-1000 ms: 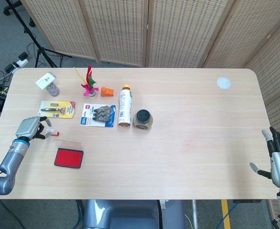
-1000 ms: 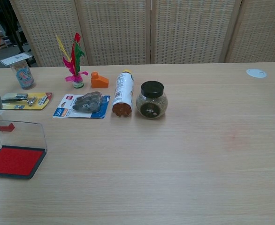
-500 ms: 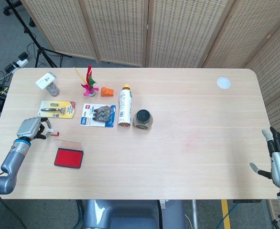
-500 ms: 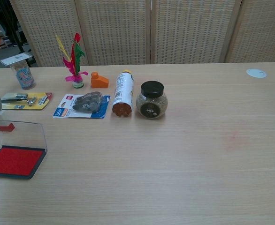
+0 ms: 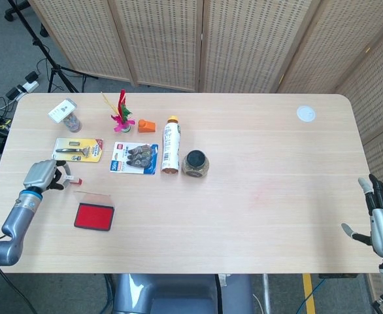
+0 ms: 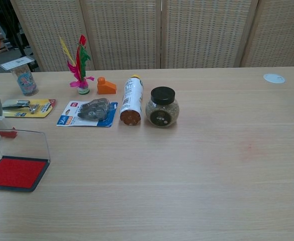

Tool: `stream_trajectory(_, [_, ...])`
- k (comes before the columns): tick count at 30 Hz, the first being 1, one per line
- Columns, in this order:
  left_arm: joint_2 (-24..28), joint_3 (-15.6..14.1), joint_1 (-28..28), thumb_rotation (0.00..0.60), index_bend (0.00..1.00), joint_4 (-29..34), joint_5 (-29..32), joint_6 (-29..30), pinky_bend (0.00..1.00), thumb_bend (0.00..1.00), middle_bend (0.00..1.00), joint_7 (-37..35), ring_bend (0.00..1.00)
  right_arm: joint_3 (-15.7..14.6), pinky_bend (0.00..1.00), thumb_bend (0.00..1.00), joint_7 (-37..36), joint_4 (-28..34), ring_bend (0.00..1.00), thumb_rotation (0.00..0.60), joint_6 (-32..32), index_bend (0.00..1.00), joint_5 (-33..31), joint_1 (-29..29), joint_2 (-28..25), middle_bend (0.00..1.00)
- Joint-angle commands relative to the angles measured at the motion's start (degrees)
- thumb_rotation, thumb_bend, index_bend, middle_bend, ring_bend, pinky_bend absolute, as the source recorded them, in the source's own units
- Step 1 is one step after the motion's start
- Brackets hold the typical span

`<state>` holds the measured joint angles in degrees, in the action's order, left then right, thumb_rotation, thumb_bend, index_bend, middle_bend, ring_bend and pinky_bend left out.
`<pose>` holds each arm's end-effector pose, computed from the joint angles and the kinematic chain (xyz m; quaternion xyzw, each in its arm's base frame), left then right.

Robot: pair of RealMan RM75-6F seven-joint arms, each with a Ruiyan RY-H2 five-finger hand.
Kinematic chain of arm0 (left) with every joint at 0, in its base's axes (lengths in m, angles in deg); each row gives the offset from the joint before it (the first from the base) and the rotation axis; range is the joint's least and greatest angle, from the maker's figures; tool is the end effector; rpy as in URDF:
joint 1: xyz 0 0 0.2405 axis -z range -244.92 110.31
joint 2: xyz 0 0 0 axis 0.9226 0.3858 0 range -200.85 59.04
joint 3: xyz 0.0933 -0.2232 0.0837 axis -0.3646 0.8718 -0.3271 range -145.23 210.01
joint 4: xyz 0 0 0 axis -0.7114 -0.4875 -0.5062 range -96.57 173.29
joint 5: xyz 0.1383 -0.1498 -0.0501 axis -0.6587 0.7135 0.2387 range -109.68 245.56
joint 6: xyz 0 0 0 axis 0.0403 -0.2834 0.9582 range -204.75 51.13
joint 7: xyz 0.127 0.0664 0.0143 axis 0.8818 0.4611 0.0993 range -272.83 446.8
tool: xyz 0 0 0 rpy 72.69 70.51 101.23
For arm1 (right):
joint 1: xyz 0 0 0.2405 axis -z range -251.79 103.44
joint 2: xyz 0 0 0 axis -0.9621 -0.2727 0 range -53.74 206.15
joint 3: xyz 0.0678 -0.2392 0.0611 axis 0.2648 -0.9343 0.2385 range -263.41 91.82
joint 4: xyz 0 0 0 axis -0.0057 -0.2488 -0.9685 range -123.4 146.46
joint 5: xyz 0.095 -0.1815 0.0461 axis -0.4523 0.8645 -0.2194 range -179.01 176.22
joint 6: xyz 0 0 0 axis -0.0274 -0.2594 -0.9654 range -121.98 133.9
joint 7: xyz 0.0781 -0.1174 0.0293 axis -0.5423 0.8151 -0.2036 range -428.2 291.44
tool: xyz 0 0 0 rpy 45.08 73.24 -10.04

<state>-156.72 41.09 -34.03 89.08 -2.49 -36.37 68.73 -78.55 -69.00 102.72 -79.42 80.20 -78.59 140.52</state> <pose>-0.3486 0.3740 0.0647 -0.6112 -0.5284 -0.2861 0.5151 -0.3192 -0.1940 0.1762 0.5518 -0.3817 0.3999 0.6244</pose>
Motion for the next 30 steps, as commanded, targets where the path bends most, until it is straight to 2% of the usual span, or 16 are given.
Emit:
stream_trajectory(1, [4.1, 0.7, -0.9, 0.600, 0.59, 4.5, -1.6, 3.6, 0.96, 0.36, 1.00, -1.8, 0.98, 0.0, 0.00, 0.00, -0.1, 0.1, 0.00, 0.600, -0.1, 0.00, 0.1, 0.1, -0.1, 0.00])
stream_trajectory(7, [13.2, 0.5, -2.7, 0.600, 0.59, 14.7, -4.3, 7.3, 0.96, 0.36, 1.00, -3.2, 0.98, -0.2, 0.00, 0.00, -0.5, 0.4, 0.00, 0.600, -0.3, 0.00, 0.4, 0.2, -0.3, 0.00])
stream_trajectory(12, [25.4, -3.1, -3.4, 0.600, 0.60, 29.4, -8.8, 4.8, 0.96, 0.37, 1.00, -3.3, 0.98, -0.2, 0.00, 0.00, -0.8, 0.6, 0.00, 0.600, -0.4, 0.00, 0.5, 0.3, -0.5, 0.00])
stream_trajectory(14, [27.9, -3.9, -3.9, 0.600, 0.60, 33.3, -10.4, 5.7, 0.96, 0.37, 1.00, -3.3, 0.98, -0.2, 0.00, 0.00, -1.0, 0.7, 0.00, 0.600, -0.5, 0.00, 0.6, 0.3, -0.6, 0.00])
stream_trajectory(18, [29.3, -5.0, -5.0, 0.600, 0.60, 36.6, -12.9, 8.3, 0.96, 0.37, 1.00, -2.9, 0.98, -0.2, 0.00, 0.00, -1.2, 0.8, 0.00, 0.600, -0.7, 0.00, 0.7, 0.4, -0.7, 0.00])
stream_trajectory(23, [28.0, -7.0, -6.3, 0.600, 0.61, 38.3, -15.6, 11.4, 0.96, 0.37, 1.00, -0.1, 0.98, -0.2, 0.00, 0.00, -1.5, 0.8, 0.00, 0.600, -0.6, 0.00, 0.6, 0.4, -0.8, 0.00])
stream_trajectory(27, [25.3, -8.2, -6.0, 0.600, 0.61, 38.2, -14.8, 9.8, 0.96, 0.37, 1.00, 4.3, 0.98, -0.2, 0.00, 0.00, -1.6, 0.7, 0.00, 0.600, -0.2, 0.00, 0.4, 0.3, -0.9, 0.00])
stream_trajectory(30, [22.4, -8.0, -5.8, 0.600, 0.61, 37.2, -12.4, 9.1, 0.96, 0.37, 1.00, 7.3, 0.98, -0.1, 0.00, 0.00, -1.9, 0.8, 0.00, 0.600, -0.3, 0.00, 0.4, 0.4, -1.0, 0.00])
